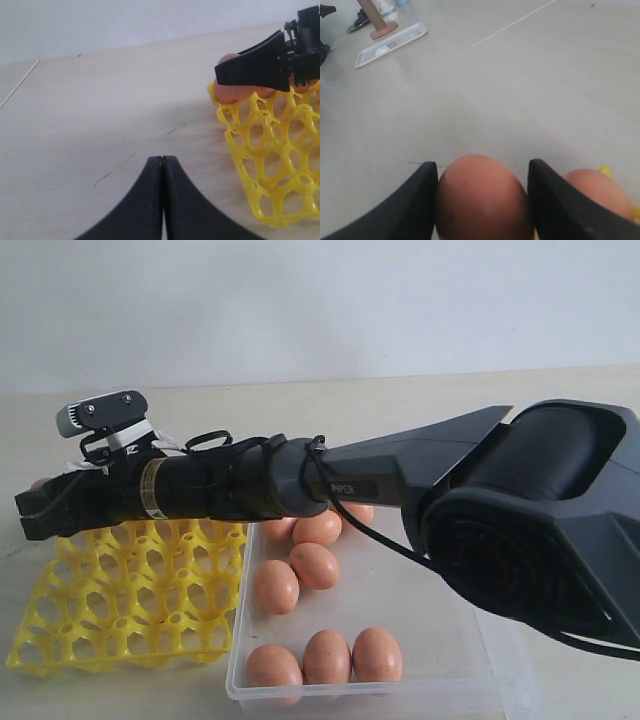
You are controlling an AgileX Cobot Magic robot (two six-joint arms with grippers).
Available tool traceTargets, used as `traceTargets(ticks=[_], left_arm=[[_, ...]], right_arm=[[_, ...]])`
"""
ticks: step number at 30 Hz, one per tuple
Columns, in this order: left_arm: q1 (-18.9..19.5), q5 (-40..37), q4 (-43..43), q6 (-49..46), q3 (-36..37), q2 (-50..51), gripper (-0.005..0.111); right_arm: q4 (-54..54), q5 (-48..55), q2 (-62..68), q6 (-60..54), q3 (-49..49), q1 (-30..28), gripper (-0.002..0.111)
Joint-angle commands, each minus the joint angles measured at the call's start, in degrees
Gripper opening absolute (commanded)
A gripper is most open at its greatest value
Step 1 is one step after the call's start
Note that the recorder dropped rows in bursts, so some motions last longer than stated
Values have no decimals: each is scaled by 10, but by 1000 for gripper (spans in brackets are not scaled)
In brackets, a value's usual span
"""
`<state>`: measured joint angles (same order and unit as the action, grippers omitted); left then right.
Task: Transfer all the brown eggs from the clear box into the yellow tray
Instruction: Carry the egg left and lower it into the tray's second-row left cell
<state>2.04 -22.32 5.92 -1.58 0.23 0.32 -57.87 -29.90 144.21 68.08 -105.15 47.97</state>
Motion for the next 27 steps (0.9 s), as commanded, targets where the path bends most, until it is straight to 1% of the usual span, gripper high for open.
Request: traceTargets(ticks=[1,3,5,8,10,12,15,19,21,24,27], left_arm=[[-4,5,-1,2,-2,-3,0],[-4,5,-1,2,-2,-3,0],[-4,5,-1,2,-2,-3,0],[-4,5,-1,2,-2,-3,0],[-4,5,-1,2,-2,-3,0],[-4,5,-1,2,-2,-3,0],[-4,5,-1,2,-2,-3,0],[-4,5,-1,2,-2,-3,0],[-4,5,-1,2,-2,-3,0],[-4,5,-1,2,-2,-3,0],[-4,5,-1,2,-2,-3,0]], right_arm=[[5,-8,2,-6,-6,-4,1],[5,-8,5,-6,-6,-7,5],[5,-9,6,-4,-6,-7,14],[4,-10,7,-4,-6,-7,37],[5,-10,7,-4,-6,-7,49],[5,-10,7,-4,-6,-7,57],[5,-10,7,11,-6,-7,60],[4,-8,0,15,-6,-7,60],[-16,9,-11,33,-6,-7,60],[-58,39,-52,65,6,-10,60],[-82,78,-117,89,47,-15,59]])
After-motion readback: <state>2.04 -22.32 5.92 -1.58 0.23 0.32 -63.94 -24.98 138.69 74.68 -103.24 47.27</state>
